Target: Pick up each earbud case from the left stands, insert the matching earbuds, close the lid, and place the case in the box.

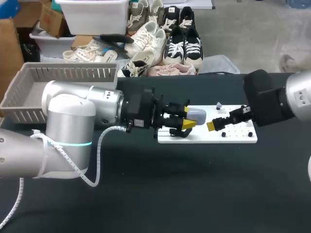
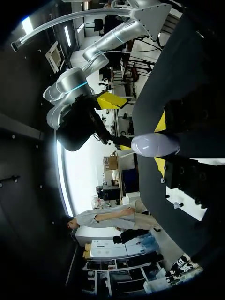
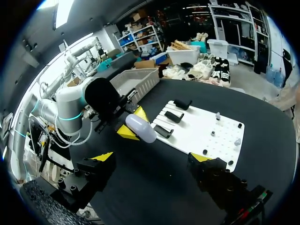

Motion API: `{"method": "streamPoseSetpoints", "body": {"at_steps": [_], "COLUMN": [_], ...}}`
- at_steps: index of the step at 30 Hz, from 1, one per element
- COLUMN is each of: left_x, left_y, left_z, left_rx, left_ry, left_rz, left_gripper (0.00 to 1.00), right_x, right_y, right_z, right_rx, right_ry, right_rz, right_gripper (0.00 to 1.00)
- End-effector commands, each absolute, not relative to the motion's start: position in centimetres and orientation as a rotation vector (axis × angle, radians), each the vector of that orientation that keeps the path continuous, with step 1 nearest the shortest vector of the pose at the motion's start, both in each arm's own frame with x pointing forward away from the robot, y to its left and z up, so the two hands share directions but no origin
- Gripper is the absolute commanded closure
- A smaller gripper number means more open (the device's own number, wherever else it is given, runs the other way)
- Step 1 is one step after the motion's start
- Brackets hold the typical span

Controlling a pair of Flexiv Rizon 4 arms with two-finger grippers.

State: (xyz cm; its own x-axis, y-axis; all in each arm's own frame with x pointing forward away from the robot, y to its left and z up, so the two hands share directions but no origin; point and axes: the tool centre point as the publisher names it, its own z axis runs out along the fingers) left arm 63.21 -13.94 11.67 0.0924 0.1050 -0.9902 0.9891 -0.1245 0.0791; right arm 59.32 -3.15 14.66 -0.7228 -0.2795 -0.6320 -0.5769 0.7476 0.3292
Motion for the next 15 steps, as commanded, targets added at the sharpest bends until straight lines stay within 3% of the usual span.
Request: {"method": "streamPoseSetpoints", "body": {"at_steps": [1,15], "left_x": [63.4,63.4], "left_y": [-14.0,-14.0], "left_z": [11.6,11.6], "left_rx": [1.422,1.422], "left_ry": [1.163,1.163], "left_rz": [-1.181,-1.181], "left_gripper": [1.0,1.0], "right_x": [60.0,61.3], "right_y": [-2.5,-1.7], "right_z": [14.4,13.9], "right_rx": [-0.644,-0.633], "right_ry": [2.397,2.421], "right_rz": [0.692,0.672], "right_gripper": [0.0,0.0]}}
